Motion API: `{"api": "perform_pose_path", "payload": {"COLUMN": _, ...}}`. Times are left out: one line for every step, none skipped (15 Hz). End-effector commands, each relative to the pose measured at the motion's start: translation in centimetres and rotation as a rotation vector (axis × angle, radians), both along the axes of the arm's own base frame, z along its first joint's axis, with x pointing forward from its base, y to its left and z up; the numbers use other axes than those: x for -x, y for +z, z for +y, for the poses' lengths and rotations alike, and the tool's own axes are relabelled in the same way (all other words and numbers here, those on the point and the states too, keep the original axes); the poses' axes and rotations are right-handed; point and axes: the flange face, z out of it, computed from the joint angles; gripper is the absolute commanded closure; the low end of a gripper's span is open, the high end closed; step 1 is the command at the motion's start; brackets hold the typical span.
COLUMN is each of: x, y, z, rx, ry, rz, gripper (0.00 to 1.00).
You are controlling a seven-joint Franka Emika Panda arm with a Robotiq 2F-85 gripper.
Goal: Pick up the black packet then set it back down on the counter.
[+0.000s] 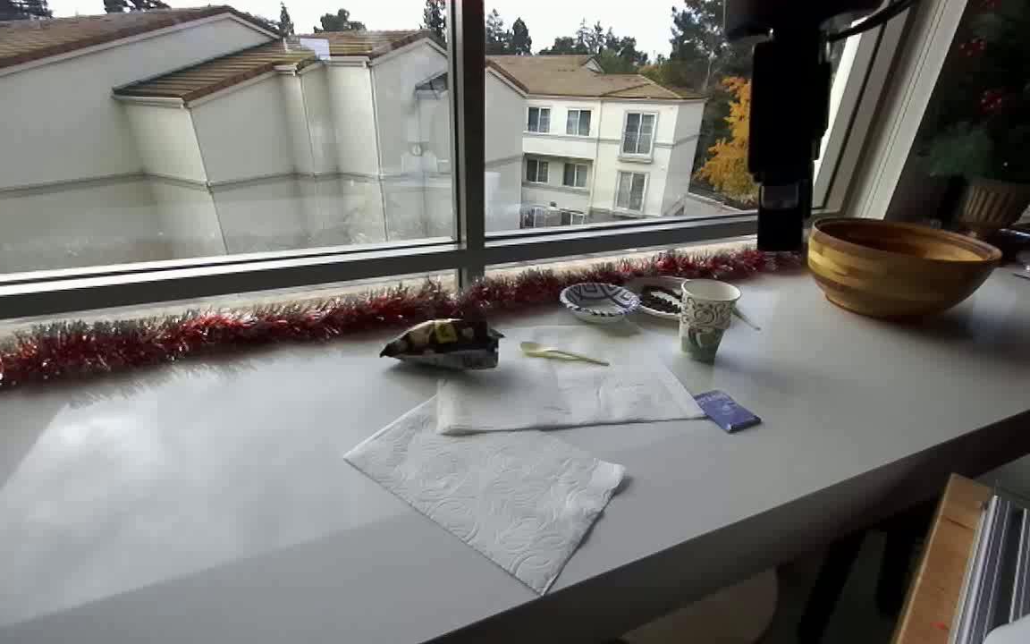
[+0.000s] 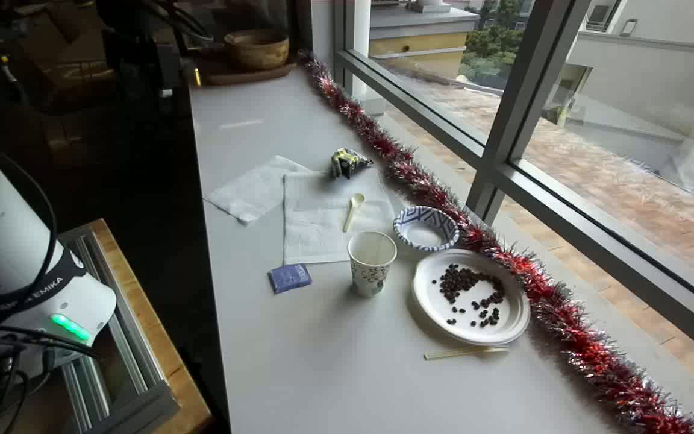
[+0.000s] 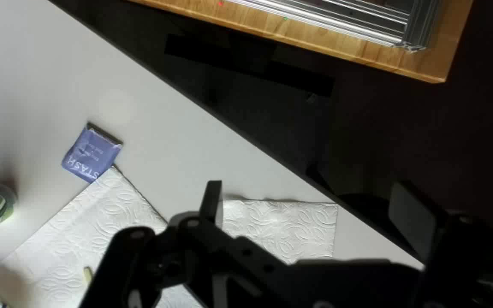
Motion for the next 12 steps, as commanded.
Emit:
{"api": "perform_pose_path", "payload": {"x": 0.0, "y": 0.0, "z": 0.0, "rx": 0.000, "ry": 0.000, "rz": 0.000, "gripper": 0.00}}
{"api": "perform_pose_path", "payload": {"x": 0.0, "y": 0.0, "z": 0.0, "rx": 0.000, "ry": 0.000, "rz": 0.000, "gripper": 0.00}}
{"api": "perform_pose_path", "payload": {"x": 0.0, "y": 0.0, "z": 0.0, "rx": 0.000, "ry": 0.000, "rz": 0.000, "gripper": 0.00}}
{"api": "perform_pose_path", "payload": {"x": 0.0, "y": 0.0, "z": 0.0, "rx": 0.000, "ry": 0.000, "rz": 0.000, "gripper": 0.00}}
{"api": "perform_pose_path", "payload": {"x": 0.0, "y": 0.0, "z": 0.0, "rx": 0.000, "ry": 0.000, "rz": 0.000, "gripper": 0.00}}
{"api": "perform_pose_path", "payload": {"x": 0.0, "y": 0.0, "z": 0.0, "rx": 0.000, "ry": 0.000, "rz": 0.000, "gripper": 0.00}}
{"api": "perform_pose_path", "payload": {"x": 0.0, "y": 0.0, "z": 0.0, "rx": 0.000, "ry": 0.000, "rz": 0.000, "gripper": 0.00}}
{"api": "perform_pose_path", "payload": {"x": 0.0, "y": 0.0, "z": 0.0, "rx": 0.000, "ry": 0.000, "rz": 0.000, "gripper": 0.00}}
{"api": "perform_pose_path", "payload": {"x": 0.0, "y": 0.0, "z": 0.0, "rx": 0.000, "ry": 0.000, "rz": 0.000, "gripper": 0.00}}
{"api": "perform_pose_path", "payload": {"x": 0.0, "y": 0.0, "z": 0.0, "rx": 0.000, "ry": 0.000, "rz": 0.000, "gripper": 0.00}}
{"api": "perform_pose_path", "payload": {"x": -0.6, "y": -0.4, "z": -0.1, "rx": -0.004, "ry": -0.003, "rz": -0.034, "gripper": 0.00}}
{"api": "perform_pose_path", "payload": {"x": -1.4, "y": -0.6, "z": -0.3, "rx": 0.008, "ry": 0.008, "rz": -0.071, "gripper": 0.00}}
